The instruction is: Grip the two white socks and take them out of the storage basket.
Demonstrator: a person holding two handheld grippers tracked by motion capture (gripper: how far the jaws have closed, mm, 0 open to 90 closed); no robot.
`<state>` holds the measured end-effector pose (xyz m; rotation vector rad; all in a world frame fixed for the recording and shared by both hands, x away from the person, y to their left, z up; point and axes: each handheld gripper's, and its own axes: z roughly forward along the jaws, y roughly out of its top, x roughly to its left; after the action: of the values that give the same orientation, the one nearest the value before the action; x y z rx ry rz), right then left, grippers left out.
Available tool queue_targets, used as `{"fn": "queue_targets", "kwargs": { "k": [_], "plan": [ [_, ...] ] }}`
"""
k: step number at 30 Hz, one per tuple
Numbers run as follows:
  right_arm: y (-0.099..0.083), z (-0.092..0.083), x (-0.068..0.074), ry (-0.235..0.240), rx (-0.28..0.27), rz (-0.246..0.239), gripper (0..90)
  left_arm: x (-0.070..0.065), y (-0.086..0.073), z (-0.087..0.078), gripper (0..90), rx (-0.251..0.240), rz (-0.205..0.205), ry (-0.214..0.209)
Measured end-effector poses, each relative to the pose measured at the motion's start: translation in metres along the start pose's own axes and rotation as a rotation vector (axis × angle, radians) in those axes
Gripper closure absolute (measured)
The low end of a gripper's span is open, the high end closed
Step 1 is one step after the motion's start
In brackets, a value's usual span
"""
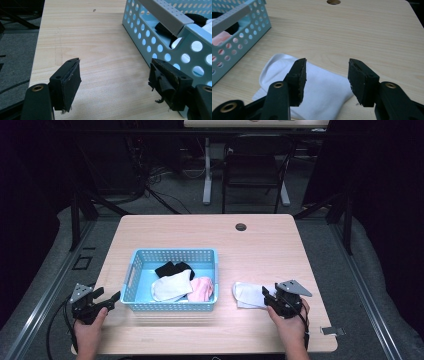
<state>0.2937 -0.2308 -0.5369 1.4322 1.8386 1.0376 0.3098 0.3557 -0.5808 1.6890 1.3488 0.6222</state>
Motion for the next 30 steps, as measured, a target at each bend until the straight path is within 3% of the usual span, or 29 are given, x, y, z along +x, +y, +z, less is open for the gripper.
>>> {"fn": "queue_targets", "kwargs": {
  "k": [9,13,18,19,21,23,30],
  "plan": [
    [0.031,-0.005,0.023,0.086,0.015,-0.054,48.5,0.0,0.0,0.0,25.3,0.0,-0.004,0.0],
    [0.055,-0.005,0.046,0.157,0.012,-0.097,50.6,0.0,0.0,0.0,25.3,-0.001,-0.004,-0.002],
    [0.068,-0.001,0.062,0.213,0.024,-0.129,51.7,0.0,0.0,0.0,25.3,-0.002,-0.005,-0.004],
    [0.075,0.002,0.072,0.226,0.019,-0.147,52.2,0.0,0.0,0.0,25.3,-0.002,-0.005,-0.004],
    [0.077,0.003,0.075,0.23,0.021,-0.159,52.3,0.0,0.0,0.0,25.3,-0.003,-0.006,-0.004],
    [0.082,0.007,0.085,0.253,0.027,-0.171,52.4,0.001,0.0,0.0,25.3,-0.004,-0.006,-0.004],
    [0.099,0.022,0.119,0.265,0.073,-0.183,53.5,0.0,0.0,0.0,25.3,-0.003,-0.005,-0.006]
  ]
}}
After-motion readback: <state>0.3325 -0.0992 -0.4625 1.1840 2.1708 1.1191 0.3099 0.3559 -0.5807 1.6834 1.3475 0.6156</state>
